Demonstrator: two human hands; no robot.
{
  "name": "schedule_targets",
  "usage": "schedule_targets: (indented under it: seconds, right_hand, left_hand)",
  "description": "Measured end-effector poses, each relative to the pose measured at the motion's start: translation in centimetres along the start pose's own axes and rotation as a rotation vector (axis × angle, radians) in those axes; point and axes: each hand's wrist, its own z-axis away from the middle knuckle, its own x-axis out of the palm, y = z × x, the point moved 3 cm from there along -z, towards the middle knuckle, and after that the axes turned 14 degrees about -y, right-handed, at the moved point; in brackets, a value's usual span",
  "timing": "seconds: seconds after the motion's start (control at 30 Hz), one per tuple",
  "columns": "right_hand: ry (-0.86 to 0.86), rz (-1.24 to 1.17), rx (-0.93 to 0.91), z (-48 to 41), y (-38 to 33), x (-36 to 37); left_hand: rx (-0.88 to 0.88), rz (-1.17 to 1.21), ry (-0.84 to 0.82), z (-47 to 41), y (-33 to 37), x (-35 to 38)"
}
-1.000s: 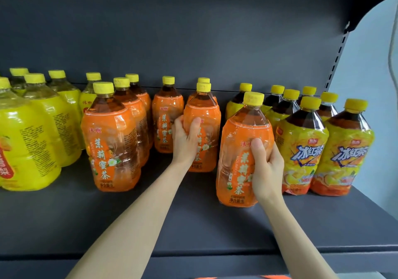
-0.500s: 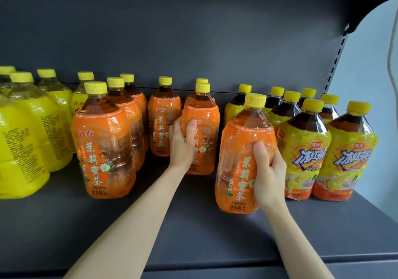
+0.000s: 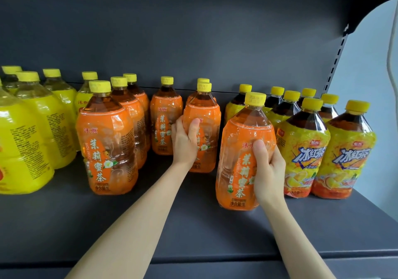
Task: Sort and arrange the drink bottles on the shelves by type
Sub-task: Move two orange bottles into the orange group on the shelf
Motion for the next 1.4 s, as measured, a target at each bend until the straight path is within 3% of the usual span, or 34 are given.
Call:
schedule_targets:
  seconds: [0.2, 0.3, 0.6, 0.97, 1.13, 1.4]
  right_hand:
    - [0.006, 0.009, 0.025, 0.2, -0.2, 0.1]
    - [-0.024, -0.003, 0.020, 0.5, -0.4, 0.9]
    - [-0.164, -0.022, 0.073, 1.0, -0.5, 6.9]
    - [-0.469, 0.173, 0.081, -0.5, 1.5, 6.0]
    - [-0.617, 0.049, 0.107, -1.4, 2.0, 5.3]
    - [-0.602, 0.132, 0.138, -1.9, 2.1, 4.7]
  left_hand:
    - [-0.121, 0.105, -0.121, 1.7, 1.2, -2.0]
    - [-0.092, 0.193, -0.106, 3.5, 2.5, -3.4]
    - [0.063, 0.222, -0.373, 6.9, 4.6, -3.8]
    - [0.073, 0.124, -0.327, 4.9, 3.2, -3.5]
    - [0.085, 0.153, -0.348, 4.3, 3.2, -3.1]
    - [0.100, 0.161, -0.325, 4.3, 3.3, -2.6]
